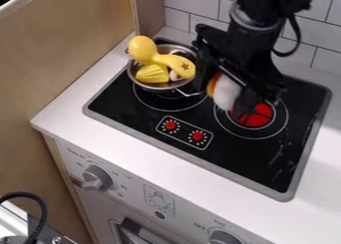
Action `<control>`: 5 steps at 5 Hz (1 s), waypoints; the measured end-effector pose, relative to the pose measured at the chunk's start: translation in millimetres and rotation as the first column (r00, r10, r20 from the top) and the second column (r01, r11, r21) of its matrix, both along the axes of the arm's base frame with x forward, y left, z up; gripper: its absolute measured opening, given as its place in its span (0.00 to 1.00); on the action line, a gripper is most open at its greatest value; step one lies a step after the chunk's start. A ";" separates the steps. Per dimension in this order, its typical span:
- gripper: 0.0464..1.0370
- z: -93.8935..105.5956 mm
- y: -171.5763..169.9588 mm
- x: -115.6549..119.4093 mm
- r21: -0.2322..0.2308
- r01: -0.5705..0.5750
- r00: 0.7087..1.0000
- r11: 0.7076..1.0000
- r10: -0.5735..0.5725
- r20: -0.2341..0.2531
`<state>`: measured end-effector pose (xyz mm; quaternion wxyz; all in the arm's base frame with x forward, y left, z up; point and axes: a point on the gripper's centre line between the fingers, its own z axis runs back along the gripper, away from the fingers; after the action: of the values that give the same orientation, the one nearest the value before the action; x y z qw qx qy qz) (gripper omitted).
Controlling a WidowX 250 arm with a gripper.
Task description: Move the white and orange object on the right burner
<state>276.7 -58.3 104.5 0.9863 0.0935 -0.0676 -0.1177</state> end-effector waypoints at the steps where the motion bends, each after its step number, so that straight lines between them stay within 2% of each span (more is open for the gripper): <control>1: 0.74 -12.4 9.7 16.4 0.010 0.040 0.999 0.999 -0.041 0.034; 2: 0.74 -21.3 15.4 24.7 0.031 0.067 0.997 0.997 -0.068 0.036; 5: 0.74 -36.1 4.4 38.7 0.044 0.035 0.998 0.998 -0.038 0.059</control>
<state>315.4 -53.9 68.4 0.9793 0.1168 -0.0962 -0.1341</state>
